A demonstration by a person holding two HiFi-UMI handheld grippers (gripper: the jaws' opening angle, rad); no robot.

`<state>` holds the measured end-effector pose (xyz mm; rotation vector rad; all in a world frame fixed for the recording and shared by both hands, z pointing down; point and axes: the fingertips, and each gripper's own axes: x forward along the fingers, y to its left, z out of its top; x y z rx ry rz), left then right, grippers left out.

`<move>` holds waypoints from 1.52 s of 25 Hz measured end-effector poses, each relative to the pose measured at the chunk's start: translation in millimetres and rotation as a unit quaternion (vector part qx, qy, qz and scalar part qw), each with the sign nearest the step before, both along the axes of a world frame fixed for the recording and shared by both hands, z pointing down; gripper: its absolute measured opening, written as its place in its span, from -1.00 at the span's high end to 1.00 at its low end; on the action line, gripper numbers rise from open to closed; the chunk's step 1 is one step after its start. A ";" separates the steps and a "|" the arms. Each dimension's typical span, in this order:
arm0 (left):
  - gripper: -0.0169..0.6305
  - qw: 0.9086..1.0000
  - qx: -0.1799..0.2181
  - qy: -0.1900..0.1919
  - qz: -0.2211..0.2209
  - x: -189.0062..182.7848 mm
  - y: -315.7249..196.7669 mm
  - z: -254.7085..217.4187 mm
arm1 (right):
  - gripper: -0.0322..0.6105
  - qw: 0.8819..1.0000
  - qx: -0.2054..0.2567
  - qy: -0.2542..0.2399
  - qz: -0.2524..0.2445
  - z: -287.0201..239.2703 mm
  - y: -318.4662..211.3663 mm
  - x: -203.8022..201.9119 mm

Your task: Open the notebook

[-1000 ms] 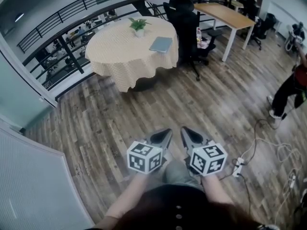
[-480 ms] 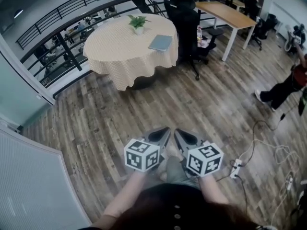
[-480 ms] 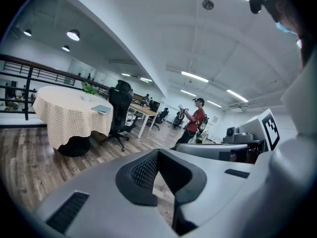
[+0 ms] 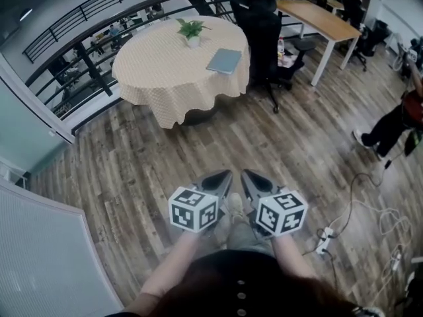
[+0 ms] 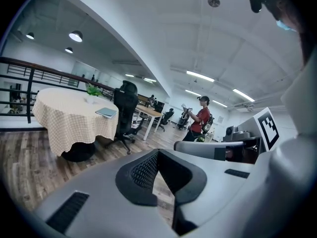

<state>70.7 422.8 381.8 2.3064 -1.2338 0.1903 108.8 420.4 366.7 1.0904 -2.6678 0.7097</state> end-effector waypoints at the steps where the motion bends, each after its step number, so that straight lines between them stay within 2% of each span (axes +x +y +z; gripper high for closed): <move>1: 0.92 1.000 0.000 -0.002 -0.001 -2.3 -10.6 1.2 | 0.87 1.000 0.001 -0.001 0.002 0.5 -11.2 -1.2; 11: 0.92 1.000 0.013 -0.016 -0.012 -13.7 -128.8 -8.8 | 0.87 1.000 0.005 0.005 -0.020 -11.6 -130.2 -11.9; 15: 0.92 0.999 0.014 -0.037 -0.012 -16.0 -179.2 -7.3 | 0.87 1.000 0.006 0.001 -0.014 -15.3 -184.3 -12.8; 19: 0.92 0.999 0.013 -0.033 -0.019 -16.9 -221.6 -7.8 | 0.87 1.000 0.007 0.007 -0.014 -17.4 -230.4 -13.1; 22: 0.92 0.999 0.019 -0.034 -0.026 -17.6 -247.0 -10.1 | 0.87 0.999 0.013 -0.015 -0.029 -23.8 -255.5 -16.3; 24: 0.92 0.999 0.017 -0.035 -0.033 -21.1 -261.1 -7.3 | 0.87 0.999 0.008 -0.029 -0.041 -23.8 -268.3 -20.5; 34: 0.92 0.998 -0.018 -0.025 -0.051 -29.4 -293.8 12.1 | 0.87 0.999 -0.016 -0.014 -0.041 -1.9 -305.8 -17.7; 38: 0.92 0.998 -0.027 -0.027 -0.050 -28.9 -301.3 13.8 | 0.87 0.998 -0.039 -0.035 -0.036 0.4 -313.9 -14.2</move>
